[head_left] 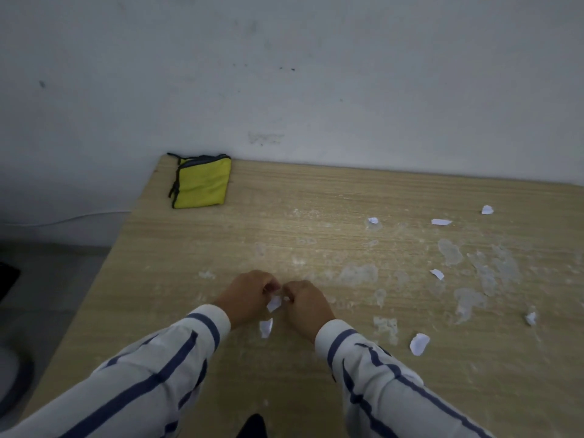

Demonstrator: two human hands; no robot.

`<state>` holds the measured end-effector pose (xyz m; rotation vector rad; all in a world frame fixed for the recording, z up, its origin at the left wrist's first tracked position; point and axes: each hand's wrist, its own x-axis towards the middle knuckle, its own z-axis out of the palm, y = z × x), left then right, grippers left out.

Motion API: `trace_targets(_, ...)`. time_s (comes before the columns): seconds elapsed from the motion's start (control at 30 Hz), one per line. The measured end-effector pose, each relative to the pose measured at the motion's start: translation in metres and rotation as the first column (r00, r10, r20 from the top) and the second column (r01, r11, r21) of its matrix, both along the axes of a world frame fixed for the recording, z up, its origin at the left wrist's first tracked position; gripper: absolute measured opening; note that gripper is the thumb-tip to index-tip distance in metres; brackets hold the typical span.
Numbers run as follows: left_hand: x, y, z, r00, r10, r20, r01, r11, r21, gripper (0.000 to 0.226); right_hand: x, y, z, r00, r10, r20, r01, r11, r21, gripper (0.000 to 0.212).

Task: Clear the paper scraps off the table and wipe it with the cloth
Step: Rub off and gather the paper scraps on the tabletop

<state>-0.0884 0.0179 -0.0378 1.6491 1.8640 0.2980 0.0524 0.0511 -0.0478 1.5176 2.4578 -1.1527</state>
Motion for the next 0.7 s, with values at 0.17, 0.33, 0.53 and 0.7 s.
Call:
trace_targets(0.17,0.004,-0.026,0.010,0.992,0.000,0.127,-0.002,1.000,0.020,0.019,-0.002,-0.009,0.008,0.991,0.110,0.077,-0.112,0.994,0.016,0.023)
trace_targets(0.33,-0.001,-0.046,0.015,0.976,-0.085,0.199,0.072,0.995,0.072,0.018,0.001,-0.021,0.009,0.983,0.157,0.093,-0.154,0.987,-0.048,0.007)
trace_targets(0.53,-0.003,-0.052,-0.003,0.982,-0.184,0.030,0.180,0.977,0.110,0.026,-0.004,-0.037,0.009,0.992,0.059,0.107,-0.057,0.998,-0.022,0.050)
trace_targets(0.7,0.004,-0.057,-0.010,0.987,-0.158,0.000,0.158,0.984,0.077,0.025,-0.001,-0.048,0.004,0.999,-0.039,0.035,0.038,0.999,0.027,0.029)
